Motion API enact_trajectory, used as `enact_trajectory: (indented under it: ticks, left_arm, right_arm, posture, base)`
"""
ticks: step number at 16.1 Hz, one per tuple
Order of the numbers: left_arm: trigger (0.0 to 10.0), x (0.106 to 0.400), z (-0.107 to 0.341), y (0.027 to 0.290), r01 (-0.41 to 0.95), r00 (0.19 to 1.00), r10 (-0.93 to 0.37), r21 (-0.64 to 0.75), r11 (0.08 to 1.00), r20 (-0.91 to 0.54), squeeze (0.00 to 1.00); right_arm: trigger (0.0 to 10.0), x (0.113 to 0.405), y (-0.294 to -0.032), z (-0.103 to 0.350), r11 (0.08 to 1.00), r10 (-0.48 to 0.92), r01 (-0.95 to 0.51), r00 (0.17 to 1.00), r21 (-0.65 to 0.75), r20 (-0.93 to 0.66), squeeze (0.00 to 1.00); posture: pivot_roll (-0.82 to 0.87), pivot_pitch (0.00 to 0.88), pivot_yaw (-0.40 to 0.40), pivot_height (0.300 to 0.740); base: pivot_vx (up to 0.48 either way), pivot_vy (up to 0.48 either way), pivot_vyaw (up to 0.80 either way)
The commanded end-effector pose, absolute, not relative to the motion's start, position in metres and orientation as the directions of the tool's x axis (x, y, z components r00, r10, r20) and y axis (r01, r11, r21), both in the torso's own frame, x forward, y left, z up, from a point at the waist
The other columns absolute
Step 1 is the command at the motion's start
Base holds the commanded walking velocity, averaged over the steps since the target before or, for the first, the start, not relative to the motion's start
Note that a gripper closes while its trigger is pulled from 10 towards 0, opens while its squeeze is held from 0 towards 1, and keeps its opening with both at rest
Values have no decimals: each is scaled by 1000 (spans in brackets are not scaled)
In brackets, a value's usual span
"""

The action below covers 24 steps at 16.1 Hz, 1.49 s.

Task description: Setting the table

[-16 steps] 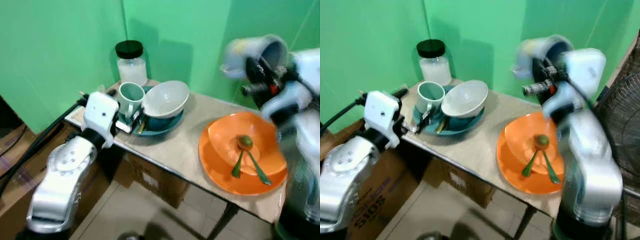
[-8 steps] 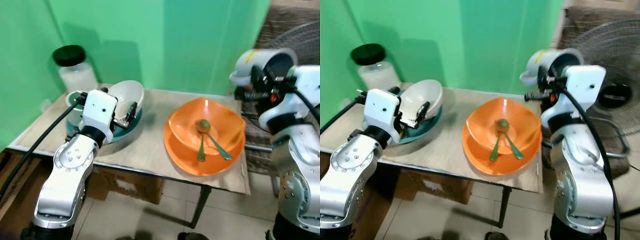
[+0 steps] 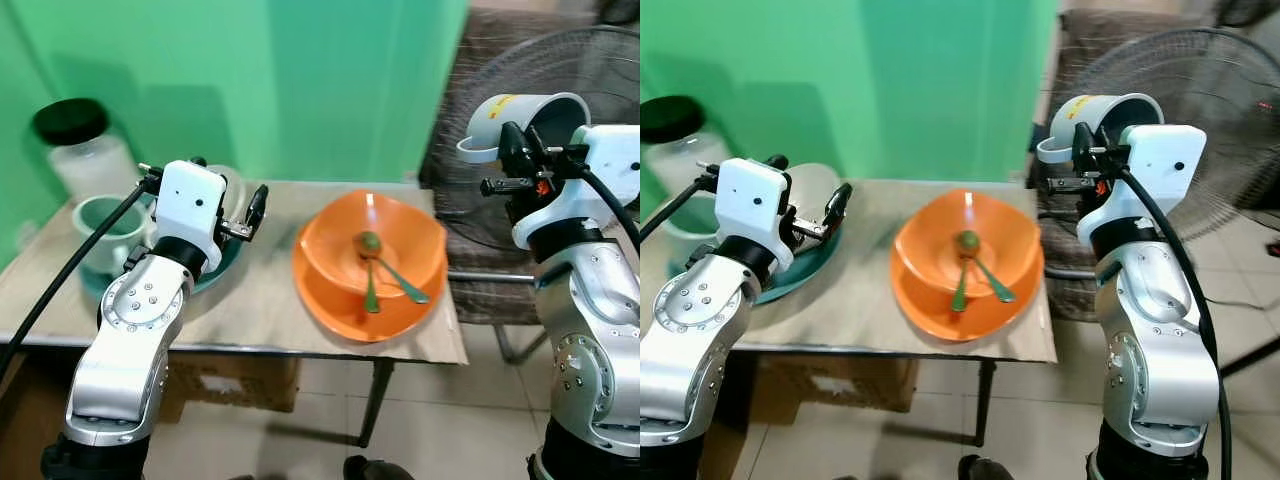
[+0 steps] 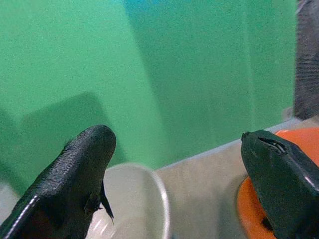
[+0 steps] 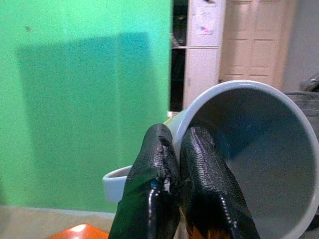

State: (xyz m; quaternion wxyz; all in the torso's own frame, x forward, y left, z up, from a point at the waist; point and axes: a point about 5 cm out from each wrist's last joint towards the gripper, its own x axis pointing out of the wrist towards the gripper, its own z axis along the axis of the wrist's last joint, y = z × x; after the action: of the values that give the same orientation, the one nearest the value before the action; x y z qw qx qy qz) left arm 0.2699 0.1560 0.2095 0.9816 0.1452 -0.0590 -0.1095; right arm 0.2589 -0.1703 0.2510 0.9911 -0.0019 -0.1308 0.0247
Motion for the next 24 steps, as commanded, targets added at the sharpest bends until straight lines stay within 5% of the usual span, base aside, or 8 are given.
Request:
enact_trajectory:
  ticks: [1, 20, 24]
  left_arm:
    - [10000, 269, 212, 155, 204, 966, -241, 299, 932, 91, 278]
    - [10000, 273, 213, 159, 137, 979, -168, 244, 960, 115, 263]
    - [10000, 276, 212, 162, 87, 989, -116, 277, 957, 92, 0]
  right_arm:
    - [10000, 257, -173, 250, 999, 44, -40, 968, -21, 247, 0]
    - [10000, 258, -179, 242, 998, -52, 57, 984, -25, 168, 0]
    - [10000, 257, -182, 236, 997, -67, 72, 988, -32, 142, 0]
  posture:
    - [69, 0, -1, 740]
    - [49, 0, 14, 740]
    - [51, 0, 14, 740]
  base:
    - [0, 0, -800]
    - [0, 0, -800]
    - [0, 0, -800]
